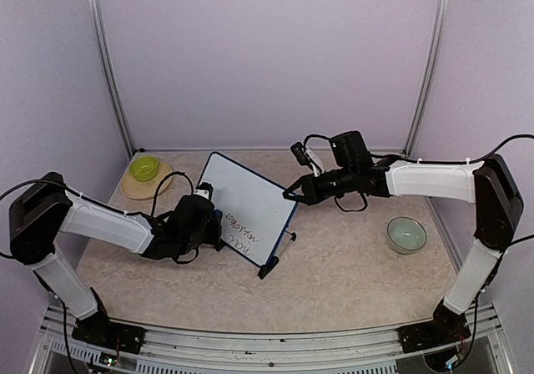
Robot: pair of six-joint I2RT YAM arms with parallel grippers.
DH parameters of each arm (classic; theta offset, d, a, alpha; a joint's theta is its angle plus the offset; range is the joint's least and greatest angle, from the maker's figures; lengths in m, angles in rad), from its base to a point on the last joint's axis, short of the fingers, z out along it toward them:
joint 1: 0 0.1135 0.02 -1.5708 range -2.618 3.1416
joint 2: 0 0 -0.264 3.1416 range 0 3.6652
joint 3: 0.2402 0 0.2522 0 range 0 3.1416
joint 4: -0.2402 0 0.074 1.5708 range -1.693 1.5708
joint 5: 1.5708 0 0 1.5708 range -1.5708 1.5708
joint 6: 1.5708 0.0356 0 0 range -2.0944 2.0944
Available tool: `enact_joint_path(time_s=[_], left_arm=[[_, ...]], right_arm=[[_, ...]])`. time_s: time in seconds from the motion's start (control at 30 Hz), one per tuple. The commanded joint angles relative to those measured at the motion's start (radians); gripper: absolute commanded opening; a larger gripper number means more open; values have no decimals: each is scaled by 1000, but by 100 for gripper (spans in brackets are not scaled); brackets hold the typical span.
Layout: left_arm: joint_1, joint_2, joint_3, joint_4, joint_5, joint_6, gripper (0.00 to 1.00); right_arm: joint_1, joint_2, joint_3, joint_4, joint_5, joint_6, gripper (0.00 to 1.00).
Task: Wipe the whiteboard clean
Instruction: Erase the center of the whiteboard.
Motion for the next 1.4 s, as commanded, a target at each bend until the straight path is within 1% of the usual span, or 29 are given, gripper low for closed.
enact_joint_path(time_s=[0.0,0.23,0.37,0.5,0.67,0.73,0.83,0.93,1.1,1.17,1.27,1.37], left_arm=[[3,39,-31,-192,48,-63,10],[43,-41,-116,-120,44,-79,10],[102,-78,-140,-89,60,-87,10],[138,-119,-149,-24,117,-68,10],[137,-160,-152,87,221,11,11],[138,-165,-144,103,230,30,11],[163,-171,-131,107,229,25,11],[204,-161,-104,76,212,12,11],[240,-116,-77,-18,143,-28,11],[255,-107,-95,-18,122,-44,11],[289,-105,-129,19,156,-65,11],[297,-104,-133,34,187,-65,11]], right_arm=[[44,23,-42,-113,-57,-108,0],[44,24,-38,-116,-62,-110,0],[44,14,-39,-119,-57,-112,0],[45,12,-48,-110,-59,-103,0],[45,2,-56,-109,-53,-100,0],[45,1,-55,-110,-53,-100,0],[45,3,-53,-109,-54,-99,0],[47,3,-54,-109,-56,-99,0],[47,-1,-59,-111,-50,-104,0],[47,0,-61,-108,-48,-104,0],[47,11,-60,-103,-56,-103,0],[47,17,-56,-103,-60,-103,0]])
